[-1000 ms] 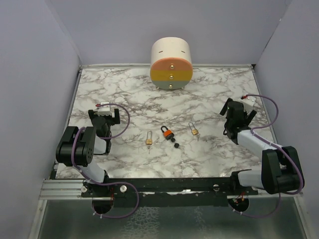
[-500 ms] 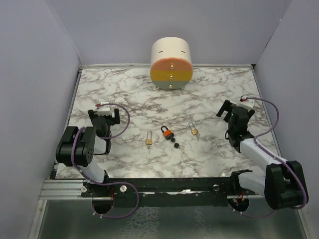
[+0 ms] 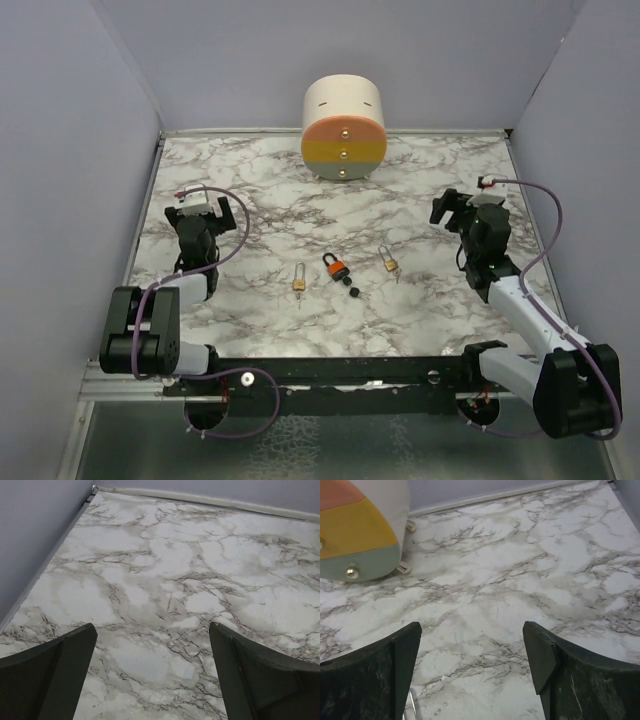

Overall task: Lock with the key
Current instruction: Pick up the lock from the center of the board.

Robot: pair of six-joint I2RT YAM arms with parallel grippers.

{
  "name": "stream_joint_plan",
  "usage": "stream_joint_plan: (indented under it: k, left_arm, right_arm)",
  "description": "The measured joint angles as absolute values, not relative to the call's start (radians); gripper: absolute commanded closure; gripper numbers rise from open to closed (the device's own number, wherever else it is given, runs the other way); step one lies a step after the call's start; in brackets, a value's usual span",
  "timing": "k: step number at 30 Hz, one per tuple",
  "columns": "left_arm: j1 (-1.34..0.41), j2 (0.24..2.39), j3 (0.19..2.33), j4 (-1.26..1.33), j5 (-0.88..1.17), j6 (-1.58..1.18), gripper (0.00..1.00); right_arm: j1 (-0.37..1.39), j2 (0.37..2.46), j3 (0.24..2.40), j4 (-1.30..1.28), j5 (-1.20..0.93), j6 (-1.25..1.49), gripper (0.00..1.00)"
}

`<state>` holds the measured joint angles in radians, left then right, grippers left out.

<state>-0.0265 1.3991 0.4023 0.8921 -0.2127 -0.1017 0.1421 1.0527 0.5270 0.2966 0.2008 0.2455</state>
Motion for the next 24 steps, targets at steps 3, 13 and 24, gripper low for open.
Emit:
stream_joint_plan:
  k: [3,13,24]
  left_arm:
    - [-0.030,1.351,0.404,0.835,-0.210,-0.144,0.01]
    - [-0.153,1.191,0.419,0.675,-0.059,-0.118,0.01]
    - [-0.329,1.097,0.419,0.568,-0.064,-0.098,0.01]
  right_arm:
    - [0.142,1.049,0.546,0.262,0.141,0.236,0.18]
    - [0.179,1.071,0.554,0.163,-0.026,0.230,0.27]
    - [0.374,1.120,0.555,0.039,-0.010,0.233,0.29]
